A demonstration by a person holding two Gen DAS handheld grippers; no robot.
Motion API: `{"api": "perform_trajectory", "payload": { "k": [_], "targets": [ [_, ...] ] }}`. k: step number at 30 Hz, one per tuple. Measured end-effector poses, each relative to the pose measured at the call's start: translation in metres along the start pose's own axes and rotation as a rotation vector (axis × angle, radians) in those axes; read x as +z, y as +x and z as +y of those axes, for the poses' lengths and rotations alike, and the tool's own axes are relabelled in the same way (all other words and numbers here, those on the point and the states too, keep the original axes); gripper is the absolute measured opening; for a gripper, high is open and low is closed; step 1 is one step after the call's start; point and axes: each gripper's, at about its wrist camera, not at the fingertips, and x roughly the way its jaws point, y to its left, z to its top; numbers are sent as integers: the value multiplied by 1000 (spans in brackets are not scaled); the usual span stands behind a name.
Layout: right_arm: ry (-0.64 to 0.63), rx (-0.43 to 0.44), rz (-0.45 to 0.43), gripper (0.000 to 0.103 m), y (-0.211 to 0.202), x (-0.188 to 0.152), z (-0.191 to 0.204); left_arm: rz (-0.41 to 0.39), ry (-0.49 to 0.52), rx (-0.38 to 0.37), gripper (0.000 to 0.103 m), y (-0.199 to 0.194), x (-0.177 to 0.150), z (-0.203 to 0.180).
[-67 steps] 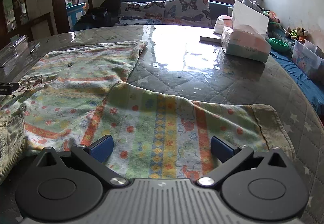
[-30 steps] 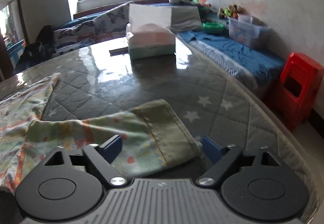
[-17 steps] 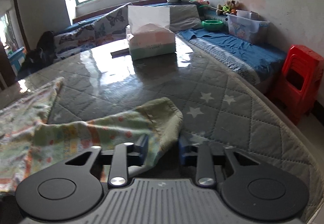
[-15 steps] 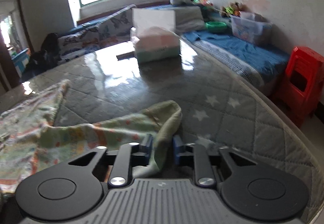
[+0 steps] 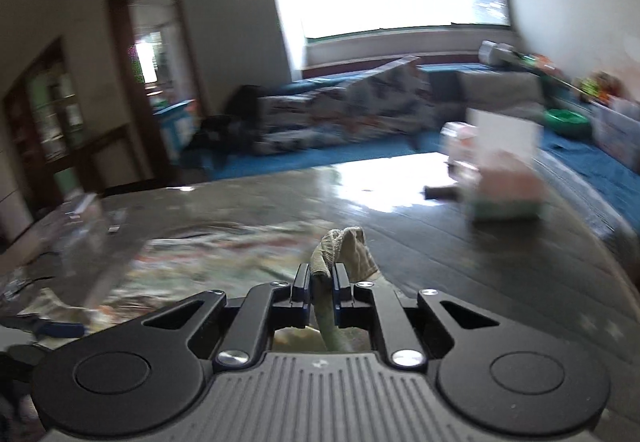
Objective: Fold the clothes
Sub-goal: 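Fold the held sleeve across the shirt front and open the right gripper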
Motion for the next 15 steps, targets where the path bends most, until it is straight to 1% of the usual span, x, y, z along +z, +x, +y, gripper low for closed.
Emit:
{"api": "perform_trajectory", "payload": {
  "k": [3, 8, 12, 15],
  "targets": [
    [-54, 87, 5, 9, 13, 12, 30, -1, -27, 14, 103, -3, -3, 10],
    [-164, 206, 17, 9, 35, 27, 84, -16, -70, 33, 103, -11, -7, 27],
    [-233, 287, 47, 9, 53, 29, 125, -29, -101, 51, 103, -17, -10, 41],
    [-277, 332, 79, 9, 61, 25, 152, -32, -124, 66, 103, -19, -12, 50]
  ]
}}
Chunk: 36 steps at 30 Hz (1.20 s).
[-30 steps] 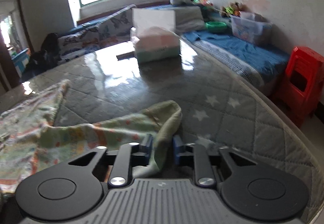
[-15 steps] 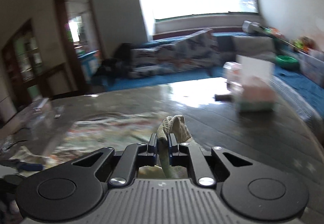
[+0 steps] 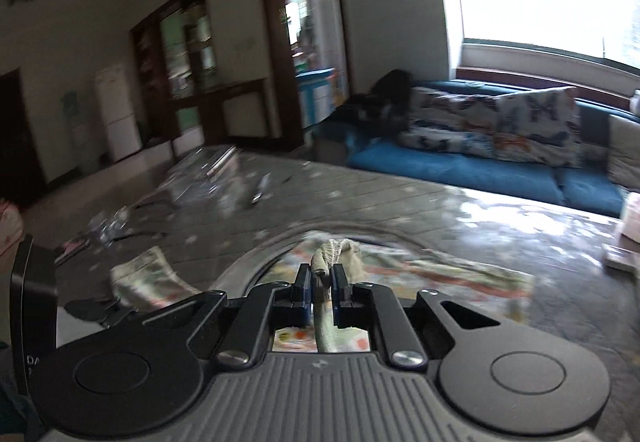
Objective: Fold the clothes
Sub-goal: 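Fold the held sleeve across the shirt front and open the right gripper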
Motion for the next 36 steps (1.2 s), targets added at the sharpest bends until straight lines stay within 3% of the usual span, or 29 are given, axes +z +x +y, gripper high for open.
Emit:
{"api": "perform_trajectory", "payload": {
  "k": [5, 9, 12, 17, 25, 32, 36],
  "targets": [
    [-35, 66, 44, 10, 15, -3, 23, 6, -28, 20, 103, 1, -2, 11],
    [-47, 97, 49, 26, 11, -8, 27, 5, -35, 28, 103, 1, -1, 14],
    [-52, 91, 44, 27, 4, -9, 25, 0, -39, 40, 103, 0, 2, 16],
    [-53, 28, 80, 35, -8, -22, 2, -16, -52, 62, 103, -4, 7, 19],
    [22, -80, 260, 36, -11, -83, -44, -10, -22, 29, 103, 3, 15, 3],
    [100, -161, 316, 40, -15, -111, -76, 11, 57, -10, 103, 15, 17, -28],
    [99, -167, 280, 40, -21, -106, -82, 30, 77, -9, 103, 25, 15, -34]
  ]
}}
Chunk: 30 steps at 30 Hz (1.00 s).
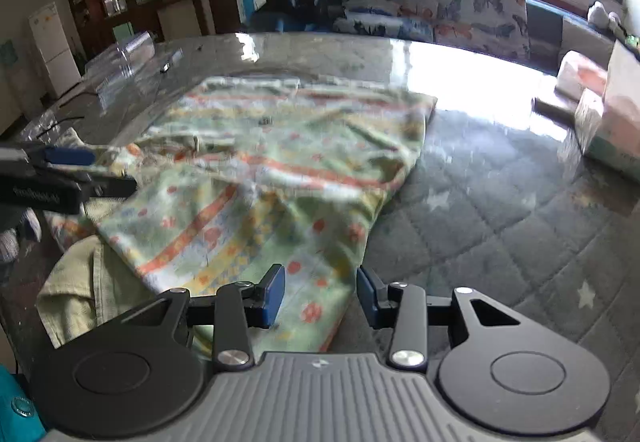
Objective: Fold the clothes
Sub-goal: 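Fold the held sleeve across the shirt front and open the right gripper, then grasp the other sleeve with the left gripper and lift it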
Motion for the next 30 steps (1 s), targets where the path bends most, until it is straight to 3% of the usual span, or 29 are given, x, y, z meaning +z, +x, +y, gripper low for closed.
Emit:
{"api": "perform_trajectory", "payload": {
  "k": [4, 7, 14, 18, 21, 30],
  "targets": [
    [-1, 32, -53, 42, 3, 15, 2, 21, -4, 25, 103, 7, -2, -1],
    [-15, 42, -64, 49, 14, 23, 7, 29, -5, 49, 103, 10, -4, 0],
    [-13, 46, -31, 57, 35, 21, 7, 30, 27, 109, 103, 18, -10, 5],
    [-46, 37, -39, 68, 29, 21, 14, 25, 17, 104, 103, 13, -10, 8],
    [-94, 36, -41, 78, 24, 17, 22, 19, -8, 103, 103, 7, -11, 15],
    [-145, 19, -20, 82, 23, 7, 34, 26, -128, 169, 103, -8, -24, 56]
  ]
}}
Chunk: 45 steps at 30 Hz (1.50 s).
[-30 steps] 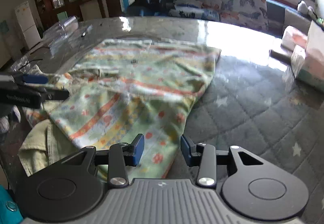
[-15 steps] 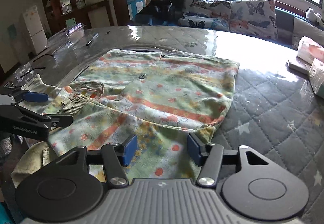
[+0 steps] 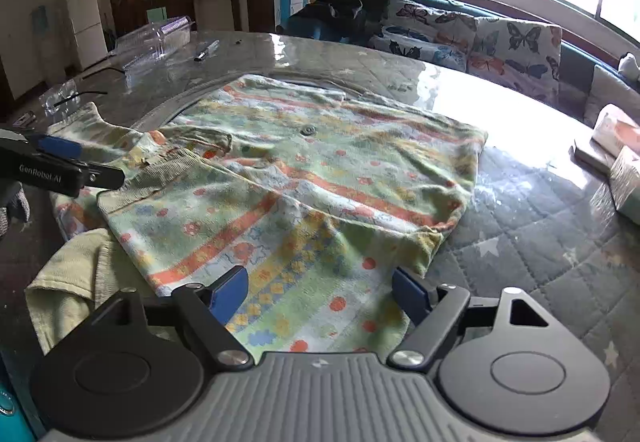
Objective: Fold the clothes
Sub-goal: 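Grasp the other sleeve with the left gripper and lift it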
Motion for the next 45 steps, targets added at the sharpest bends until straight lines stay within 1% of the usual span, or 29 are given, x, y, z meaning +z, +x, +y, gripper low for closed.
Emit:
{"api": "perform_trajectory", "payload": {
  "k": [1, 3, 7, 14, 18, 20, 23, 27, 28, 30, 34, 35, 36, 38, 39, 40, 41, 43, 45],
  "targets": [
    [-2, 5, -5, 83, -2, 1, 1, -4, -18, 13, 103, -1, 0, 7],
    [-5, 10, -3, 90, -1, 0, 4, -10, -55, 42, 103, -3, -1, 21],
    [-6, 10, 17, 91, 5, -2, 7, -24, -143, 132, 103, -5, -3, 56],
    [-6, 9, 20, 91, 5, -3, 6, -67, -276, 310, 103, -6, -3, 115],
    [-4, 8, 21, 91, 6, -3, 6, -87, -352, 372, 103, -4, -3, 139],
    [-5, 7, 22, 91, 6, -3, 6, -87, -393, 392, 102, -2, -3, 151],
    [-5, 6, 23, 91, 6, -2, 7, -80, -447, 398, 101, 0, -4, 165],
    [-4, 4, 23, 91, 6, -2, 6, -66, -504, 370, 95, 6, -6, 178],
    [-4, 4, 23, 91, 6, -2, 6, -68, -511, 366, 93, 7, -6, 179],
    [-4, 4, 23, 91, 6, -2, 6, -75, -511, 364, 91, 6, -6, 180],
    [-4, 4, 22, 91, 5, -2, 6, -90, -496, 385, 69, 5, -6, 181],
    [-3, 4, 21, 91, 5, -2, 6, -92, -488, 384, 60, 5, -6, 181],
    [-3, 4, 20, 91, 5, -2, 6, -95, -485, 373, 56, 4, -6, 182],
    [0, 2, 17, 91, 5, -2, 6, -102, -487, 343, 34, 2, -6, 182],
    [1, 2, 15, 91, 5, -1, 6, -103, -495, 328, 29, 1, -6, 182],
    [2, 2, 14, 91, 5, -1, 6, -104, -504, 308, 19, 1, -5, 182],
    [3, 2, 13, 91, 4, -1, 6, -106, -513, 283, 12, -1, -5, 180],
    [6, -2, 6, 91, 2, -1, 5, -115, -523, 237, 11, -5, -2, 175],
    [13, -7, -1, 91, 0, 0, 4, -130, -517, 172, 10, -12, 2, 166]
  ]
}}
